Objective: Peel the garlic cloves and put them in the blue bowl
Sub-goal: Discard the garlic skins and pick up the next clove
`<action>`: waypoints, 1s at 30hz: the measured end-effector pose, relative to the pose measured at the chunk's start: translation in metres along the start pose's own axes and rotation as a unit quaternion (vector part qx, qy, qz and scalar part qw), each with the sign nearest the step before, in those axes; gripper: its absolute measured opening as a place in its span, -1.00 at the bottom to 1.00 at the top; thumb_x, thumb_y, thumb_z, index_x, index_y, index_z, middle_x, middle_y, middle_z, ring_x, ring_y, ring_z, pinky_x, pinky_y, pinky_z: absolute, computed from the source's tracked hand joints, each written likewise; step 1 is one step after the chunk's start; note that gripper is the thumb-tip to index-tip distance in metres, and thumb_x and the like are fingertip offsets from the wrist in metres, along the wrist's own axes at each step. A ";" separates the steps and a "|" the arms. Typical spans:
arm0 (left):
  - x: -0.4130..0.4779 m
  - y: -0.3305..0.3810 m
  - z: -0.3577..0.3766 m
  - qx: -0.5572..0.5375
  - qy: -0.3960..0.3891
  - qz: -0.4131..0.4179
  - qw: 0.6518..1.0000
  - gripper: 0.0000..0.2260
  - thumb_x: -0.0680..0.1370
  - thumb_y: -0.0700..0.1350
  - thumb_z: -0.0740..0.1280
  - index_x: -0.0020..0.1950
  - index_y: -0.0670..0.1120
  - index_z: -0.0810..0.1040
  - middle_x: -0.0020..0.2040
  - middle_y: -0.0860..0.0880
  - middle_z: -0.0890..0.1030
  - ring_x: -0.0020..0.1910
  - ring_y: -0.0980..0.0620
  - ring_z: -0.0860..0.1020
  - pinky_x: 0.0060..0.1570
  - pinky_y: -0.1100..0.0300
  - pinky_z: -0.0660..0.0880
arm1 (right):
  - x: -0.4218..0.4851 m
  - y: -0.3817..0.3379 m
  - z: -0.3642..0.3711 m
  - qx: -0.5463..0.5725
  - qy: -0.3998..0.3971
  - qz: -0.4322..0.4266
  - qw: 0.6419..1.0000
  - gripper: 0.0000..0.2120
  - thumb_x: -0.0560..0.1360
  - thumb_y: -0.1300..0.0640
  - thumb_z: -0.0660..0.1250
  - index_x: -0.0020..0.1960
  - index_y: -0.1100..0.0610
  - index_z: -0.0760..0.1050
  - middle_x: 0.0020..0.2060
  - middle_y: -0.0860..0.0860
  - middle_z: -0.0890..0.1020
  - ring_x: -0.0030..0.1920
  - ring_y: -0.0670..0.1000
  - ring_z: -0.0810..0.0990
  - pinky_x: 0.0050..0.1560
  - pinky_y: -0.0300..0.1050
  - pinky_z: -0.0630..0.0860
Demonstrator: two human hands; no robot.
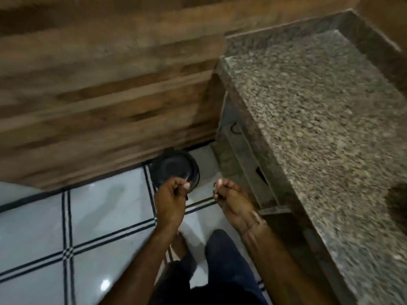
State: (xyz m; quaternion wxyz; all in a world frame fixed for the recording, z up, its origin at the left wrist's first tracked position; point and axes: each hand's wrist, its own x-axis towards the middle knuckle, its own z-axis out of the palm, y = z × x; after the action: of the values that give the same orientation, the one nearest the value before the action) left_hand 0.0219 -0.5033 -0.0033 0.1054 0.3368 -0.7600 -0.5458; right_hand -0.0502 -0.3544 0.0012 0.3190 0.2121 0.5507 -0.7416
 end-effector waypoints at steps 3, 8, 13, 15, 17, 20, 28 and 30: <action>0.034 -0.016 -0.023 -0.006 0.034 -0.031 0.999 -0.89 0.59 -0.25 0.43 -0.10 -0.09 0.65 -0.16 0.01 0.70 -0.13 0.07 0.64 -0.11 0.46 0.47 | 0.029 0.004 0.034 -0.018 -0.003 0.026 0.999 -0.76 0.66 0.37 0.27 -0.17 0.20 0.52 -0.34 0.07 0.52 -0.39 -0.08 0.49 -0.30 -0.27 0.55; 0.085 -0.037 -0.045 -0.007 0.057 -0.068 0.996 -0.92 0.60 -0.21 0.42 -0.08 -0.08 0.66 -0.15 0.06 0.70 -0.14 0.22 0.62 -0.13 0.52 0.43 | 0.087 0.013 0.079 -0.045 -0.001 0.074 0.996 -0.74 0.66 0.36 0.27 -0.16 0.18 0.55 -0.36 0.04 0.55 -0.37 -0.07 0.48 -0.32 -0.28 0.55; 0.130 -0.082 -0.046 -0.009 0.036 -0.172 0.984 -0.84 0.63 -0.15 0.39 -0.16 -0.05 0.61 -0.25 0.03 0.64 -0.21 0.09 0.59 -0.16 0.20 0.48 | 0.154 0.043 0.106 -0.050 0.009 0.158 0.986 -0.82 0.63 0.37 0.30 -0.10 0.22 0.59 -0.31 0.11 0.58 -0.33 -0.01 0.53 -0.31 -0.22 0.59; 0.148 -0.116 -0.037 -0.052 0.007 -0.250 0.967 -0.84 0.62 -0.17 0.41 -0.17 -0.07 0.63 -0.30 0.03 0.62 -0.25 0.03 0.57 -0.20 0.16 0.50 | 0.187 0.067 0.106 -0.042 0.018 0.186 0.981 -0.81 0.64 0.37 0.29 -0.13 0.24 0.57 -0.33 0.12 0.56 -0.34 0.00 0.51 -0.28 -0.19 0.57; 0.168 -0.155 -0.020 -0.115 0.001 -0.358 0.926 -0.87 0.61 -0.20 0.43 -0.14 -0.14 0.64 -0.35 0.00 0.57 -0.32 0.02 0.49 -0.34 0.23 0.46 | 0.226 0.099 0.101 -0.031 0.016 0.212 0.977 -0.78 0.64 0.37 0.27 -0.17 0.23 0.52 -0.32 0.13 0.51 -0.37 -0.03 0.51 -0.27 -0.19 0.55; 0.207 -0.218 0.019 -0.163 0.017 -0.477 0.863 -0.83 0.62 -0.14 0.43 -0.14 -0.17 0.62 -0.35 -0.08 0.53 -0.36 -0.01 0.44 -0.31 0.19 0.45 | 0.291 0.147 0.093 -0.015 0.041 0.242 0.969 -0.87 0.58 0.34 0.33 -0.16 0.26 0.50 -0.37 0.09 0.52 -0.44 -0.07 0.53 -0.37 -0.25 0.56; 0.309 -0.349 0.112 -0.252 0.011 -0.525 0.813 -0.65 0.69 -0.22 0.28 0.46 -0.33 0.43 -0.11 -0.04 0.50 -0.24 0.10 0.44 -0.32 0.33 0.45 | 0.454 0.236 0.079 -0.013 0.129 0.262 0.956 -0.81 0.68 0.34 0.26 0.19 0.42 0.57 -0.22 0.14 0.57 -0.25 0.03 0.55 -0.33 -0.20 0.60; 0.318 -0.371 0.124 -0.282 0.041 -0.532 0.797 -0.80 0.71 -0.28 0.20 0.27 -0.32 0.54 -0.03 -0.10 0.53 -0.26 0.09 0.43 -0.43 0.35 0.44 | 0.475 0.249 0.073 -0.023 0.130 0.261 0.956 -0.78 0.72 0.26 0.23 0.24 0.38 0.54 -0.13 0.16 0.58 -0.20 0.05 0.59 -0.24 -0.10 0.61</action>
State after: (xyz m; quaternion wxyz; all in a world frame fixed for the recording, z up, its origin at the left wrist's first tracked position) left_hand -0.1350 -0.6747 -0.4508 -0.0799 0.6657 -0.2682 -0.6917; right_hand -0.2071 -0.5854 -0.4623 0.4319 0.4355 0.5296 -0.5860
